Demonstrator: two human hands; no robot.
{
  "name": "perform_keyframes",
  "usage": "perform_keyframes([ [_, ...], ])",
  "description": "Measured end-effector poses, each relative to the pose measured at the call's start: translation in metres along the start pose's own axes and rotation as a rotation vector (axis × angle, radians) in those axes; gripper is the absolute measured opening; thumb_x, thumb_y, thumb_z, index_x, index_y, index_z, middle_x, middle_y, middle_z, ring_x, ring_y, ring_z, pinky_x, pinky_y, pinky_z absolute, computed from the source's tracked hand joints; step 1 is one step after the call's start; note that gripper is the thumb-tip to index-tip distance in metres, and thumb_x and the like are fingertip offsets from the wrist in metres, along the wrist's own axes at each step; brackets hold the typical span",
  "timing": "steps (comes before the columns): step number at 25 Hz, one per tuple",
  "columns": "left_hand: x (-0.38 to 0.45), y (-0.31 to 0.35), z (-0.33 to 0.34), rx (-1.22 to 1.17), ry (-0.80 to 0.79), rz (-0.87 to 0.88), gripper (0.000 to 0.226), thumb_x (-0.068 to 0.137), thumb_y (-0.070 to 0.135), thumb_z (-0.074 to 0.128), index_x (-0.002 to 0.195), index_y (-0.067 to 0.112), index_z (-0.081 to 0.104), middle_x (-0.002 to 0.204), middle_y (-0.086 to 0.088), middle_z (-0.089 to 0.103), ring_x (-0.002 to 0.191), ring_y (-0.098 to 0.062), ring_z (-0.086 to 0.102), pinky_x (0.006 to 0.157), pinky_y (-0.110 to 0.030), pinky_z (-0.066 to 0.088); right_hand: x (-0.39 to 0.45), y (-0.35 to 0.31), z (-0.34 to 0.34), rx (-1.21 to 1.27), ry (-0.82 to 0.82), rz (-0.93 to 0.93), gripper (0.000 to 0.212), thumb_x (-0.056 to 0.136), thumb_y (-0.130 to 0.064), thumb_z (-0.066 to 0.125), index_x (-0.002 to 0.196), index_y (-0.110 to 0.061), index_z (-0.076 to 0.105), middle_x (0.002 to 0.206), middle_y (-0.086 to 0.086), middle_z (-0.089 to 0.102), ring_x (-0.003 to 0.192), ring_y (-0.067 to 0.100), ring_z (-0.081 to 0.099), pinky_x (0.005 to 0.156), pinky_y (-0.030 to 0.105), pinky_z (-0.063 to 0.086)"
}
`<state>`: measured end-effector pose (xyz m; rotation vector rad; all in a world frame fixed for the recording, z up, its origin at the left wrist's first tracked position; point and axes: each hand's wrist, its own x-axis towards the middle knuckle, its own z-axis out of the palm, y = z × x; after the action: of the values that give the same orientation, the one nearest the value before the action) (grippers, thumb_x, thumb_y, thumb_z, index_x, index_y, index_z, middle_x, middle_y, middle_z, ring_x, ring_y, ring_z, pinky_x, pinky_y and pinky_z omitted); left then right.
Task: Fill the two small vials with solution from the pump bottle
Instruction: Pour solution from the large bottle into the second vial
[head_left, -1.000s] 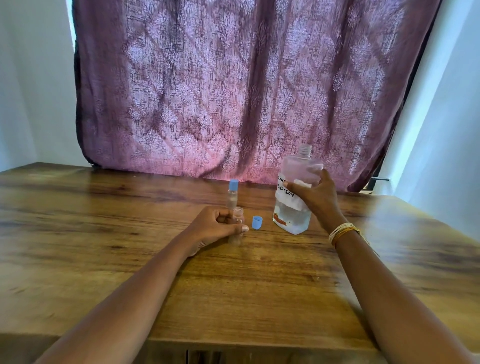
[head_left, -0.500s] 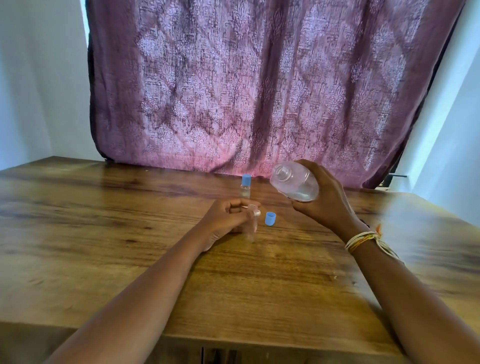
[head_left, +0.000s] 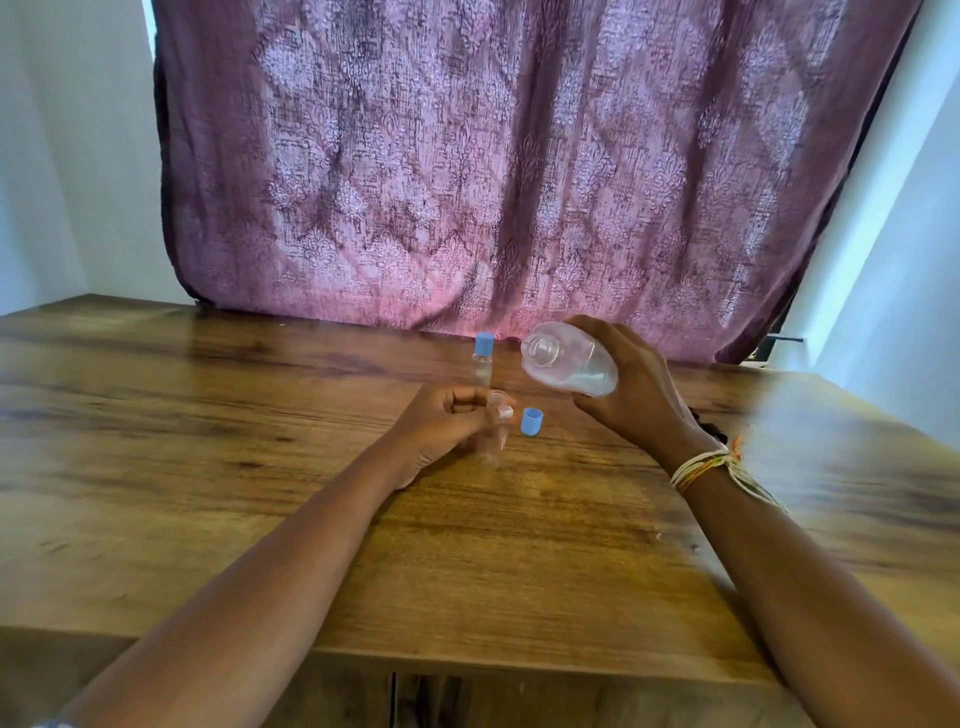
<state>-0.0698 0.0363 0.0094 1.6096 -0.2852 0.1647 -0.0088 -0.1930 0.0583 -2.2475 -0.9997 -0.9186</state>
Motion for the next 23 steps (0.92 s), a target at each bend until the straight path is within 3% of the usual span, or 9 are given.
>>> perform_keyframes([
  [3, 0.000, -0.001, 0.000, 0.011, -0.013, -0.004, 0.027, 0.076, 0.028, 0.077, 0.100, 0.016, 0.078, 0.093, -0.018, 0.077, 0.084, -0.028, 0.073, 0.068, -0.031, 0.057, 0.001, -0.004, 0.000, -0.031, 0.001, -0.042, 0.066, 0.067, -0.011, 0.082, 0.128, -0.011, 0.056, 0.116, 0.015, 0.063, 0.102, 0.031, 0.061, 0.086, 0.048, 0.052],
  [8, 0.001, -0.002, 0.000, -0.010, -0.018, 0.000, 0.035, 0.070, 0.035, 0.079, 0.100, 0.019, 0.078, 0.092, -0.017, 0.077, 0.086, -0.030, 0.073, 0.075, -0.039, 0.059, 0.003, -0.004, 0.004, -0.112, -0.022, -0.104, 0.056, 0.076, -0.021, 0.078, 0.128, -0.011, 0.058, 0.115, 0.012, 0.064, 0.107, 0.031, 0.059, 0.089, 0.053, 0.047],
  [12, 0.002, -0.003, -0.001, -0.016, -0.018, -0.011, 0.038, 0.070, 0.035, 0.079, 0.104, 0.018, 0.077, 0.093, -0.015, 0.078, 0.087, -0.029, 0.074, 0.073, -0.036, 0.059, 0.005, 0.002, 0.008, -0.175, -0.019, -0.128, 0.049, 0.082, -0.026, 0.074, 0.127, -0.017, 0.058, 0.114, 0.008, 0.065, 0.106, 0.029, 0.058, 0.088, 0.051, 0.045],
  [16, 0.002, -0.002, 0.000, -0.005, -0.011, -0.012, 0.029, 0.072, 0.032, 0.077, 0.100, 0.022, 0.079, 0.096, -0.015, 0.078, 0.089, -0.029, 0.075, 0.077, -0.039, 0.061, 0.006, 0.008, 0.012, -0.212, -0.020, -0.151, 0.047, 0.084, -0.029, 0.071, 0.128, -0.022, 0.056, 0.116, 0.006, 0.063, 0.106, 0.028, 0.058, 0.089, 0.051, 0.044],
  [20, 0.001, -0.001, 0.001, -0.024, -0.002, -0.012, 0.014, 0.081, 0.018, 0.075, 0.094, 0.022, 0.079, 0.097, -0.018, 0.077, 0.086, -0.029, 0.074, 0.072, -0.037, 0.062, 0.007, 0.011, 0.015, -0.245, -0.028, -0.176, 0.047, 0.083, -0.023, 0.070, 0.128, -0.026, 0.056, 0.115, 0.003, 0.063, 0.106, 0.025, 0.058, 0.089, 0.049, 0.043],
  [23, 0.001, -0.001, 0.001, -0.012, 0.019, -0.003, 0.013, 0.083, 0.014, 0.074, 0.095, 0.015, 0.078, 0.094, -0.019, 0.077, 0.090, -0.035, 0.072, 0.081, -0.048, 0.060, 0.007, 0.010, 0.016, -0.248, -0.024, -0.188, 0.048, 0.082, -0.023, 0.071, 0.128, -0.026, 0.056, 0.116, 0.003, 0.063, 0.106, 0.026, 0.058, 0.089, 0.049, 0.043],
])
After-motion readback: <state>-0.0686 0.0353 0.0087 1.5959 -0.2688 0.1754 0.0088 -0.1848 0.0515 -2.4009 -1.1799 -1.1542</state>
